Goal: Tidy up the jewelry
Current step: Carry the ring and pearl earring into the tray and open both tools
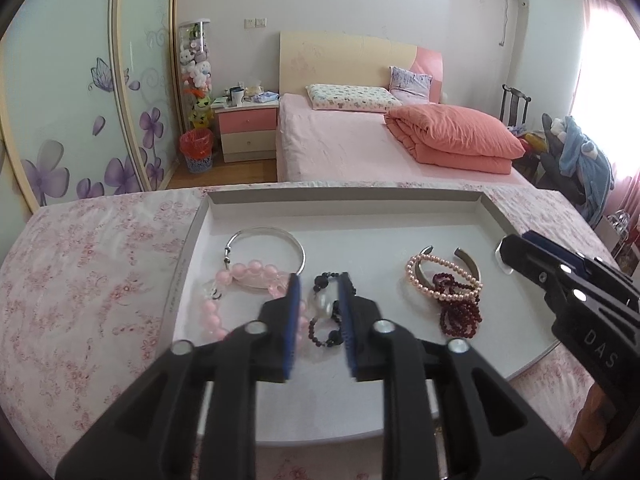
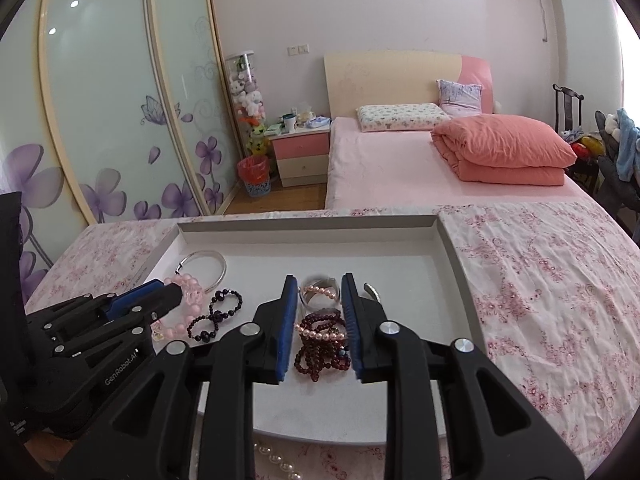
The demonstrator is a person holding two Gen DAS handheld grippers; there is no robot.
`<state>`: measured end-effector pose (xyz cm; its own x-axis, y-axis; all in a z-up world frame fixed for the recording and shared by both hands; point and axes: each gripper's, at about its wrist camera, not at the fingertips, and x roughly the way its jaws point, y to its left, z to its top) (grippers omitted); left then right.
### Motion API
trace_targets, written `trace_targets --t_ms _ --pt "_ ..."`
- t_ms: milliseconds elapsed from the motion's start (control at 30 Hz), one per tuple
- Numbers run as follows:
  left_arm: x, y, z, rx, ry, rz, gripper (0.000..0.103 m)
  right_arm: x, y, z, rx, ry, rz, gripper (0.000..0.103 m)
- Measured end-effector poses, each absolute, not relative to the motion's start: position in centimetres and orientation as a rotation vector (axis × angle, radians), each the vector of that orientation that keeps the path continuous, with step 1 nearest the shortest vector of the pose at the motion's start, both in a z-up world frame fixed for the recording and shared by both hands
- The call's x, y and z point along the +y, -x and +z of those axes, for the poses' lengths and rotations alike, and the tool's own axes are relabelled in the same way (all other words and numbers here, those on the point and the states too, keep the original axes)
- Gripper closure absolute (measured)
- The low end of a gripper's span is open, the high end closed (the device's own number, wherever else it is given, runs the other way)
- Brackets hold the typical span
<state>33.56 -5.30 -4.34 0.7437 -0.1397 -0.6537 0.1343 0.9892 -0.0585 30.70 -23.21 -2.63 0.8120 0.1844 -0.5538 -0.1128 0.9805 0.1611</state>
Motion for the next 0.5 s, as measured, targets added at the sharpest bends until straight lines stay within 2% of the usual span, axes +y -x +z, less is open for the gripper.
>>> trace_targets --t_ms 267,500 --pt "-2.4 -32.3 -3.3 0.699 0.073 -0.097 0.078 -25.0 -29.4 -2.5 0.603 -0.162 0.137 0.067" --pt "-0.1 -29.4 -2.7 0.691 0.08 -0.068 0.07 -25.0 -27.3 -2.8 0.633 -0.152 0.15 0.067"
